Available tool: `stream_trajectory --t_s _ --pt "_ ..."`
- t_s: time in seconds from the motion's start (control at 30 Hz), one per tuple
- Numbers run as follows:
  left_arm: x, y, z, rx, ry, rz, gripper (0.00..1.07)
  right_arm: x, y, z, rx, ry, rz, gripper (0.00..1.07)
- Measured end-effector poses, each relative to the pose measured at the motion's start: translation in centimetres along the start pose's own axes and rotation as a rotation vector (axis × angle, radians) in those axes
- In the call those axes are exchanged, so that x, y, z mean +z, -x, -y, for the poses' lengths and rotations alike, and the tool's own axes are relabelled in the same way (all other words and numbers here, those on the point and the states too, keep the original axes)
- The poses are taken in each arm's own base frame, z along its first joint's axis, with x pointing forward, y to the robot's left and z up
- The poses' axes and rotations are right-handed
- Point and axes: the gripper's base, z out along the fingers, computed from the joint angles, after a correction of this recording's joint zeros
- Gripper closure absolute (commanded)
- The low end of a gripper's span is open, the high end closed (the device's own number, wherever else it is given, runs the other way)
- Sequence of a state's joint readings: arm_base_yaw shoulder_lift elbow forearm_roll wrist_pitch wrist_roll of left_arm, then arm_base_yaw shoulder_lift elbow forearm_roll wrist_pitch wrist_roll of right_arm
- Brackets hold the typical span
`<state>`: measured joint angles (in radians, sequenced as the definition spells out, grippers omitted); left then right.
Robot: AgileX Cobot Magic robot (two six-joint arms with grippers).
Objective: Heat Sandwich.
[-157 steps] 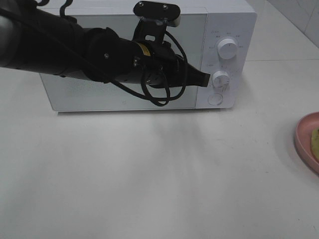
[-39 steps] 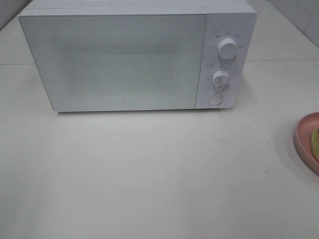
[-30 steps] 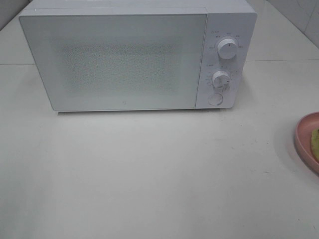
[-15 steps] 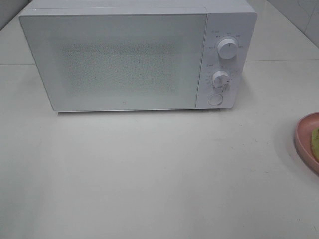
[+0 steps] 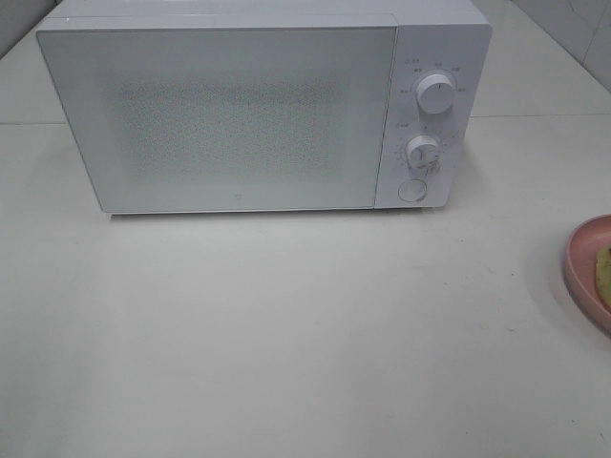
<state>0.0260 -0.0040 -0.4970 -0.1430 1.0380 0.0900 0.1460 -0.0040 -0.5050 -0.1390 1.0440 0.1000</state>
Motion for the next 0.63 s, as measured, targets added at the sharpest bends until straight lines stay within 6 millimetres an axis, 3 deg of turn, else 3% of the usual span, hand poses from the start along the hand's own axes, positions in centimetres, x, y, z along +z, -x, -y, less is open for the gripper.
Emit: stream_trajectory --t_s 0.63 --pt "0.00 0.00 0.00 0.000 0.000 0.000 0.07 0.00 0.00 0.00 0.000 0.000 0.000 0.31"
